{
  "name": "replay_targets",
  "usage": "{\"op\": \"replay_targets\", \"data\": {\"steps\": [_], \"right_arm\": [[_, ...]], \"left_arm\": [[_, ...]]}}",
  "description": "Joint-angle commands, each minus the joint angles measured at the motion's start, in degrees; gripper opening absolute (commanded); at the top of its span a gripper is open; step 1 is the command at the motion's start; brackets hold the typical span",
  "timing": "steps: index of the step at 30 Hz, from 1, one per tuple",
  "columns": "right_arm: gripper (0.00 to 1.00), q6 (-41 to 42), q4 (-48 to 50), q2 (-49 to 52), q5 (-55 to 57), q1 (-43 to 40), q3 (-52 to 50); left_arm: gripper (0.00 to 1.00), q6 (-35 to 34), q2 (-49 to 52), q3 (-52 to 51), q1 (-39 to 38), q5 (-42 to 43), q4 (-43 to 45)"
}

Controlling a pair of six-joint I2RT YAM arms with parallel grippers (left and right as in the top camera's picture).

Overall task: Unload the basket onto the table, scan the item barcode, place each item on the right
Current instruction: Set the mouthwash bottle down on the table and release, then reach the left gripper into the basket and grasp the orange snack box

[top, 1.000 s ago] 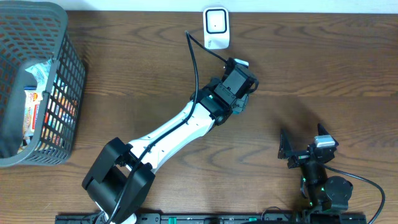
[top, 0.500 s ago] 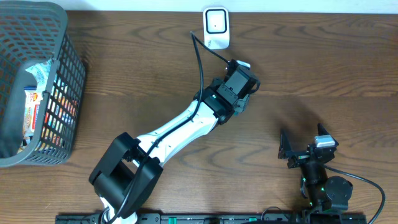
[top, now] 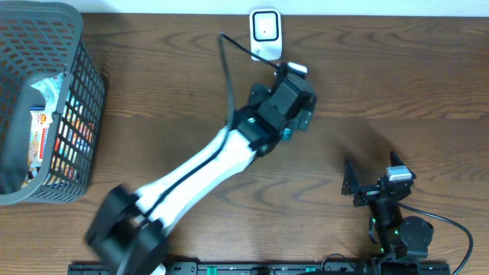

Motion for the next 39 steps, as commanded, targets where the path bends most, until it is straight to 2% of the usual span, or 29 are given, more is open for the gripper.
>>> {"op": "replay_targets", "data": {"steps": [1,5,8,13,17,22,26,31,34,39], "right_arm": [[0.99,0.8,-0.2,-0.1,0.5,0.0,-0.1],[0.99,0.8,-0.2,-0.1,0.5,0.0,-0.1],[0.99,0.8,-0.2,-0.1,0.5,0.0,-0.1],[0.99,0.8,-0.2,-0.1,0.5,0.0,-0.1],[0.99,0.8,-0.2,-0.1,0.5,0.0,-0.1],[0.99,0.8,-0.2,-0.1,0.5,0.0,-0.1],[0.99,0.8,-0.2,-0.1,0.5,0.0,-0.1],[0.99,0.8,-0.2,-0.1,0.5,0.0,-0.1],[0.99,0.8,-0.2,-0.1,0.5,0.0,-0.1],[0.99,0.8,-0.2,-0.1,0.5,0.0,-0.1]], "left_arm": [[0.98,1.5,-9.2,0.6,0.2,-8.4,0.3],[0.98,2.5,-16.9,0.6,2.3,-22.3,0.4],[0.98,3.3,-21.7,0.6,8.1,-31.9,1.0],[0.98,0.6,-25.7,0.6,26.8,-31.1,0.2],[0.98,-7.3,-26.9,0.6,44.2,-20.2,-3.4],[0.98,-18.5,-25.4,0.6,65.4,9.0,-6.8],[0.98,-23.1,-21.9,0.6,76.8,22.9,-6.9],[0.98,-27.1,-16.0,0.6,83.7,30.0,-11.2],[0.98,-28.4,-11.5,0.6,84.3,33.3,-14.5],[0.98,-32.8,-3.3,0.6,84.3,33.7,-19.7]]}}
